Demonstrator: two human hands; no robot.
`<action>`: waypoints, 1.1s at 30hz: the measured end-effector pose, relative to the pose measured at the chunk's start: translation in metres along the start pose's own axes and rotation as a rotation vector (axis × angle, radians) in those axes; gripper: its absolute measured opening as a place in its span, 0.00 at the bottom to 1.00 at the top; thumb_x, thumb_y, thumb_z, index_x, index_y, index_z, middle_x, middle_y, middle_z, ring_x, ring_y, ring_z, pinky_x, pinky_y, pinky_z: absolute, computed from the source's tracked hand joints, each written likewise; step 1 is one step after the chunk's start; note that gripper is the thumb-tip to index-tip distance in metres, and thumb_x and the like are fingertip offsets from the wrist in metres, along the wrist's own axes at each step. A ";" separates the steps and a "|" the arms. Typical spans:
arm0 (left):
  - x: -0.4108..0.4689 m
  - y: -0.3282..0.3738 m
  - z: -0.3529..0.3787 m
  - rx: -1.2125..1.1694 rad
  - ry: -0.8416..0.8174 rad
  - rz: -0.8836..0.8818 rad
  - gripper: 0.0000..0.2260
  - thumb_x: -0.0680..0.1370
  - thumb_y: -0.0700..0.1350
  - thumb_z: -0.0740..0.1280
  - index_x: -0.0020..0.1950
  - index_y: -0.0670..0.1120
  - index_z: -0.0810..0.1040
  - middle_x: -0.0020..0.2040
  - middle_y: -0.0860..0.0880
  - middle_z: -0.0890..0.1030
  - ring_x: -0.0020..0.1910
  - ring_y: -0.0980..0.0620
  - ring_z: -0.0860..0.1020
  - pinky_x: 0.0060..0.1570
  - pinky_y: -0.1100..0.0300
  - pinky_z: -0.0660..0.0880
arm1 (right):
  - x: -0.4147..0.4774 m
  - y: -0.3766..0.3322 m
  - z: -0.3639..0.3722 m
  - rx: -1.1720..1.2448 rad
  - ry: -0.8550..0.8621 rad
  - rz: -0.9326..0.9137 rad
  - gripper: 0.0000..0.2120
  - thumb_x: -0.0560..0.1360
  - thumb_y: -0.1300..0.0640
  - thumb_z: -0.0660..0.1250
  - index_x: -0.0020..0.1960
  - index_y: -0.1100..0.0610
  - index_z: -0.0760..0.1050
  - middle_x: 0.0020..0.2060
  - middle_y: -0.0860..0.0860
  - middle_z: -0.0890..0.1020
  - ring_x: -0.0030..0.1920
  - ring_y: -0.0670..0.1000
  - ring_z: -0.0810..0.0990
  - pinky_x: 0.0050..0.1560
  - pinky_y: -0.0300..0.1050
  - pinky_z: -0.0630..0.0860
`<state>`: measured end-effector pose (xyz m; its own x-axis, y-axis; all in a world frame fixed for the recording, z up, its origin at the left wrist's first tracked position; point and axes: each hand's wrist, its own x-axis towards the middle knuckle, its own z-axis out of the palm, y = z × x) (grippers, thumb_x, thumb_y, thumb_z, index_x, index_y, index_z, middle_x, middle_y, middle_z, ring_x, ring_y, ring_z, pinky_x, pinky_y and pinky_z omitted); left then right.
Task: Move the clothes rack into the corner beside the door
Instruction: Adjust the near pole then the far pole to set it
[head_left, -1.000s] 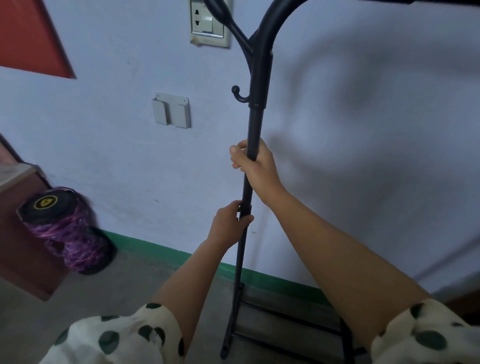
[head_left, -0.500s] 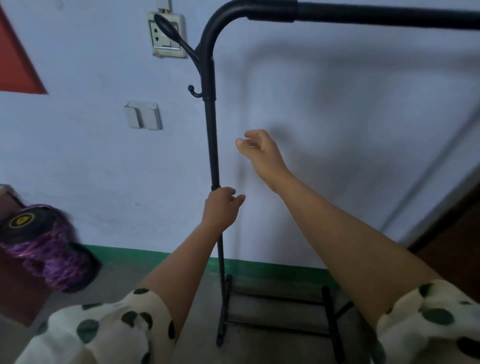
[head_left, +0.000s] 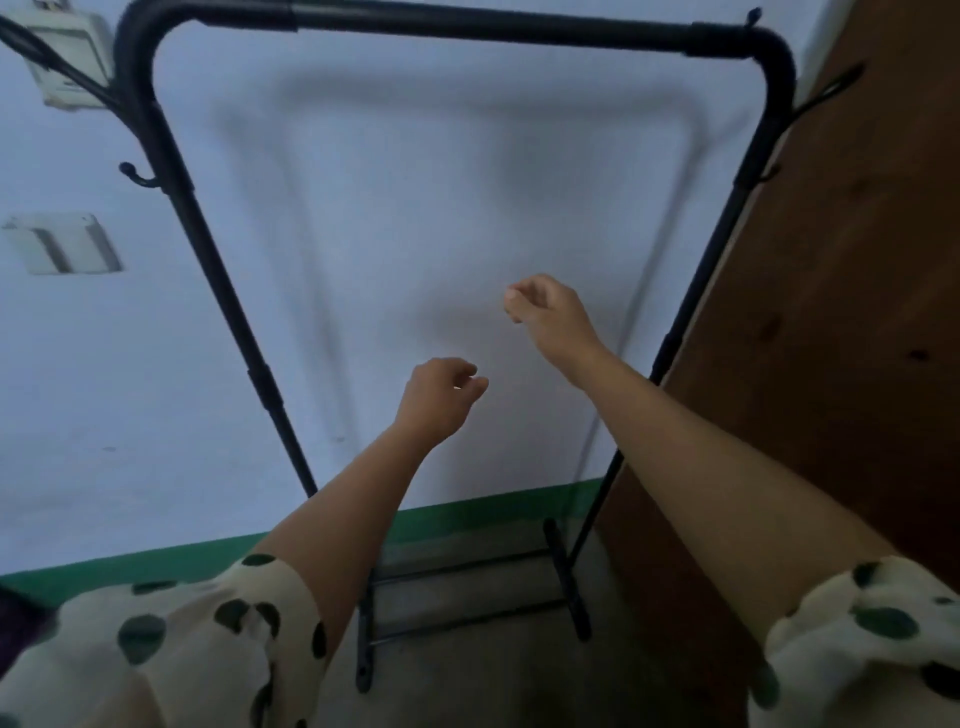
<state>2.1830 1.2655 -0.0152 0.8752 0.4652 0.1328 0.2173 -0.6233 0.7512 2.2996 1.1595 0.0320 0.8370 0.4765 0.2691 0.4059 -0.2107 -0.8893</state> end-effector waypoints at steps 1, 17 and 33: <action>0.003 0.011 0.011 0.006 -0.016 0.016 0.17 0.77 0.48 0.66 0.63 0.40 0.78 0.59 0.41 0.82 0.55 0.45 0.81 0.61 0.50 0.75 | 0.002 0.007 -0.014 -0.014 0.007 0.010 0.04 0.76 0.52 0.65 0.46 0.53 0.75 0.43 0.48 0.80 0.46 0.49 0.78 0.49 0.44 0.74; 0.104 0.131 0.196 -0.096 -0.135 -0.057 0.20 0.75 0.44 0.69 0.66 0.40 0.75 0.60 0.41 0.81 0.58 0.45 0.79 0.64 0.50 0.74 | 0.091 0.105 -0.210 -0.228 0.455 0.085 0.21 0.74 0.59 0.67 0.63 0.63 0.64 0.62 0.59 0.69 0.61 0.59 0.72 0.62 0.57 0.71; 0.194 0.153 0.319 -0.195 -0.196 -0.116 0.15 0.78 0.38 0.63 0.65 0.42 0.72 0.59 0.38 0.79 0.57 0.41 0.78 0.55 0.46 0.78 | 0.149 0.180 -0.214 0.321 0.221 0.148 0.11 0.75 0.56 0.66 0.36 0.53 0.69 0.25 0.44 0.70 0.26 0.42 0.69 0.30 0.30 0.68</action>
<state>2.5238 1.0600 -0.0809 0.9202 0.3844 -0.0744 0.2505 -0.4318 0.8665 2.5760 1.0100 -0.0089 0.9505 0.2590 0.1716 0.1695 0.0308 -0.9851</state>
